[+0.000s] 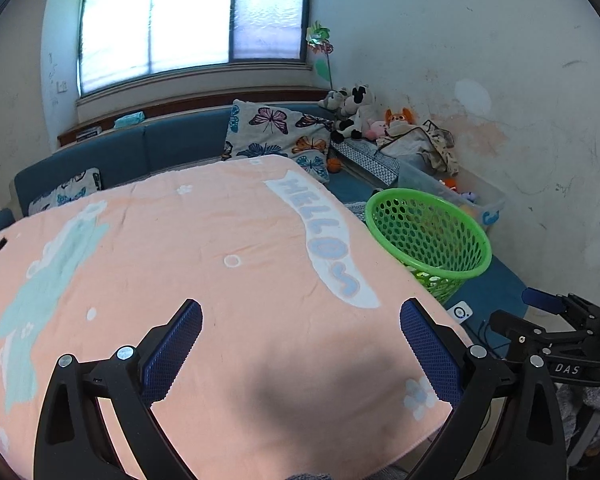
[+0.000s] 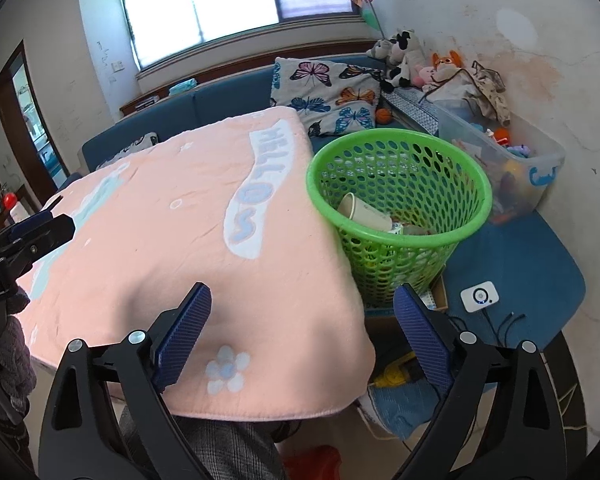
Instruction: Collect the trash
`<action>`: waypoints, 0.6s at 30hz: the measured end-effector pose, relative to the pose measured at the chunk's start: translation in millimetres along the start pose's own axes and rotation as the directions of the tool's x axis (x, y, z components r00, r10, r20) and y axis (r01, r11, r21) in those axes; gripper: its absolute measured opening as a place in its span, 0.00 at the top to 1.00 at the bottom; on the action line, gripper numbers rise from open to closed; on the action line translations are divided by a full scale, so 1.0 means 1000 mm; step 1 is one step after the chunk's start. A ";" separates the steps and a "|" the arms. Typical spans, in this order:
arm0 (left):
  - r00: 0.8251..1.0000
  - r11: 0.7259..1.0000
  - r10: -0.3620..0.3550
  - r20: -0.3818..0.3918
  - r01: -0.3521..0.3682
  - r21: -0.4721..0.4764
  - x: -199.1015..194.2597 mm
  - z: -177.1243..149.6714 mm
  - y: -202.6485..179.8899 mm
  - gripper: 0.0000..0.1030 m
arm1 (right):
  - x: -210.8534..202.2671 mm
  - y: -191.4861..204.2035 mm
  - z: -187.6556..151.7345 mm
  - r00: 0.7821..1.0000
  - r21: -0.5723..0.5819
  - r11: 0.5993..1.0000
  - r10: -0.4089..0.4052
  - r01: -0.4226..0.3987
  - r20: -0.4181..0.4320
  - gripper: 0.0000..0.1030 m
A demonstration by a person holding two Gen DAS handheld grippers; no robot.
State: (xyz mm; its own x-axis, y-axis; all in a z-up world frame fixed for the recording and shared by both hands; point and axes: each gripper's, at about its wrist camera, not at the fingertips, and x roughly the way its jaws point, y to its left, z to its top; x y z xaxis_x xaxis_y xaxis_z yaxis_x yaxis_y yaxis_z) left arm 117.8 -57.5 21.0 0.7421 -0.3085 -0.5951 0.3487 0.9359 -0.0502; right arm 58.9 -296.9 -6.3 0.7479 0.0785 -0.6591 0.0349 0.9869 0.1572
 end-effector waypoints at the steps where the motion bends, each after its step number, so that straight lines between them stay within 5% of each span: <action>1: 1.000 1.000 -0.001 -0.003 0.001 -0.011 -0.002 -0.001 0.003 0.07 | -0.002 0.001 0.000 1.000 -0.004 1.000 0.001 -0.001 0.005 0.10; 18: 0.998 0.998 0.054 0.024 -0.053 -0.027 -0.026 -0.021 0.010 0.07 | -0.017 0.022 -0.007 1.000 -0.044 0.999 -0.004 0.005 0.029 0.04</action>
State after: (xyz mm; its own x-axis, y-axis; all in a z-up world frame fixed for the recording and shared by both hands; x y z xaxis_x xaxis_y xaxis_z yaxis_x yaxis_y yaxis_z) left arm 90.0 -36.9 18.8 0.7734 -0.2615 -0.5775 0.2928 0.9553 -0.0404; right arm 42.6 -275.9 3.0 0.7664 0.0704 -0.6386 0.0099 0.9926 0.1212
